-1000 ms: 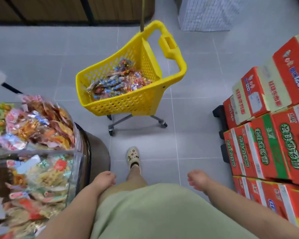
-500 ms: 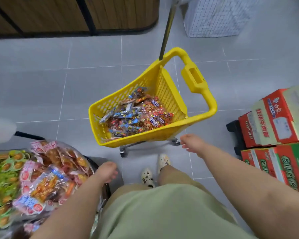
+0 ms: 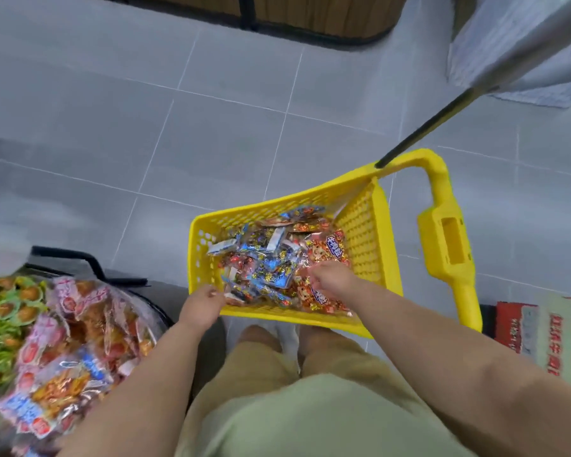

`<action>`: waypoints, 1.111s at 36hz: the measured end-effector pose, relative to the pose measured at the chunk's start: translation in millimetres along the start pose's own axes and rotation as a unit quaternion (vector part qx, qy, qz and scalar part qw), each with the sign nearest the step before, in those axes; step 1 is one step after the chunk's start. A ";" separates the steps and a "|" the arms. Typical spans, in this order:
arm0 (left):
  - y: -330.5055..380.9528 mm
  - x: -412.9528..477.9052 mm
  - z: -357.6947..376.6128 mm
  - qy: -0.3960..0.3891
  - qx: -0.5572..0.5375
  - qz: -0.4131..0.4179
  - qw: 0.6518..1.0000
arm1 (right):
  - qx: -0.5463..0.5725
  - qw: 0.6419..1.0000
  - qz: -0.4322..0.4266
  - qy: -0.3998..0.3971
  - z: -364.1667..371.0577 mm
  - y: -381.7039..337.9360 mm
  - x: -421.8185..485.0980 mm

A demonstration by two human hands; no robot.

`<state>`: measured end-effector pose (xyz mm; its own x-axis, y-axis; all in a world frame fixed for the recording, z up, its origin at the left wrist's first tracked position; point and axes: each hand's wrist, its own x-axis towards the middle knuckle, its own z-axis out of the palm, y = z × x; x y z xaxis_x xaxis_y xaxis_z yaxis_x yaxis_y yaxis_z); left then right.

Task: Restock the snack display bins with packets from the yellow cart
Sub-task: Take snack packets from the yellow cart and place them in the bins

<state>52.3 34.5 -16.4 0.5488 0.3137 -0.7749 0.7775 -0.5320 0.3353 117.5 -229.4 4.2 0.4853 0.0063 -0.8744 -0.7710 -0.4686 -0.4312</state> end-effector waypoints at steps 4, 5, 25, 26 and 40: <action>1.6 25.8 -8.4 0.067 0.025 -0.021 0.997 | -0.008 0.998 0.044 -0.037 12.6 -7.6 33.8; -1.3 34.5 -10.6 0.077 0.029 -0.028 0.996 | -0.013 0.997 0.056 -0.051 16.0 -8.4 41.2; -54.2 123.7 6.9 0.001 -0.076 -0.118 0.990 | 0.240 0.945 0.206 0.080 64.2 -25.0 121.6; -54.5 123.2 6.8 -0.003 -0.070 -0.118 0.991 | 0.248 0.947 0.189 0.074 64.1 -24.8 118.3; 4.1 78.6 -20.4 0.092 -0.113 -0.008 0.989 | 0.263 0.956 0.006 0.132 29.4 1.2 33.8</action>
<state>104.9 73.0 -65.1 0.5666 0.4694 -0.6772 0.8237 -0.3430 0.4515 120.9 -203.7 -32.4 0.5082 -0.2514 -0.8237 -0.8445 0.0424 -0.5339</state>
